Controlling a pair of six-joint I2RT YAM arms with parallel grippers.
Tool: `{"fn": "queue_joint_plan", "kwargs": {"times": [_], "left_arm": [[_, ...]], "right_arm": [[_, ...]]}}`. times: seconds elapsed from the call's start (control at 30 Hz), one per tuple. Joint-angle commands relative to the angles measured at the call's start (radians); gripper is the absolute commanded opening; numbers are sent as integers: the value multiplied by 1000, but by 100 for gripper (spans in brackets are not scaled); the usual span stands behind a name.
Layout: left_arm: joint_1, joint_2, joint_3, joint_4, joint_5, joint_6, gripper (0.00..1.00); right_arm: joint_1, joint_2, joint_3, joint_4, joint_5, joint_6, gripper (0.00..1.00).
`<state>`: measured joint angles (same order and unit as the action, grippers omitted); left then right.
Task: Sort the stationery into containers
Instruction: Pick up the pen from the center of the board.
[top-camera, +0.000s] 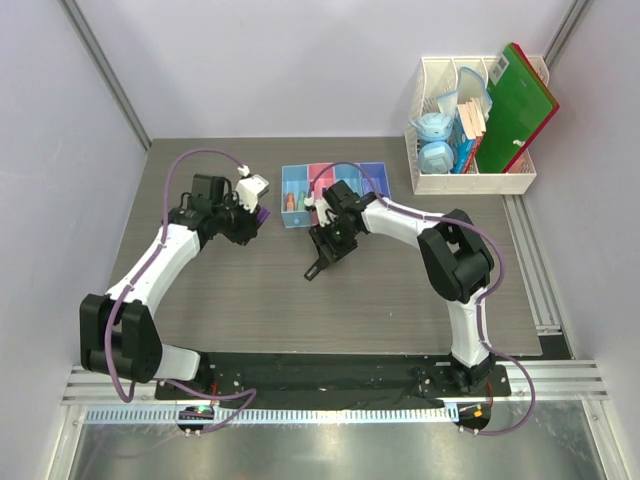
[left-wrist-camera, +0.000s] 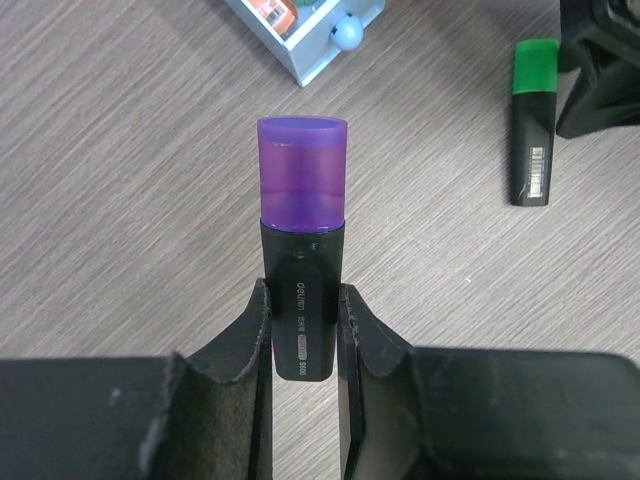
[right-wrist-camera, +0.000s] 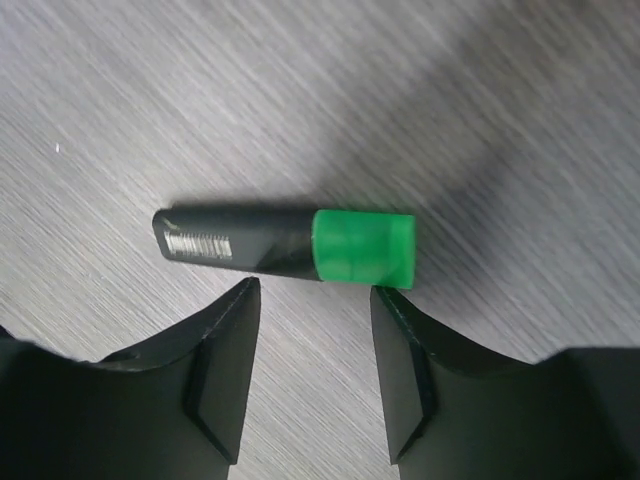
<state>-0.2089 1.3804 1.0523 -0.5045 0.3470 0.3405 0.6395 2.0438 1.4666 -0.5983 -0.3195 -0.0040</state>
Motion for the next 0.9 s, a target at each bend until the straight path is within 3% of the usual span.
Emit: {"fn": "queue_joint_plan", "kwargs": {"times": [0.0, 0.17, 0.3, 0.57, 0.87], "left_arm": [[11, -40, -12, 47, 33, 5, 0], [19, -44, -23, 46, 32, 11, 0], [23, -44, -23, 46, 33, 14, 0], [23, -35, -12, 41, 38, 12, 0], [25, -47, -25, 34, 27, 22, 0]], "right_arm": [[-21, 22, 63, 18, -30, 38, 55], [-21, 38, 92, 11, -151, 48, 58], [-17, 53, 92, 11, -162, 68, 58], [57, 68, 83, 51, 40, 121, 58], [100, 136, 117, 49, 148, 124, 56]]}}
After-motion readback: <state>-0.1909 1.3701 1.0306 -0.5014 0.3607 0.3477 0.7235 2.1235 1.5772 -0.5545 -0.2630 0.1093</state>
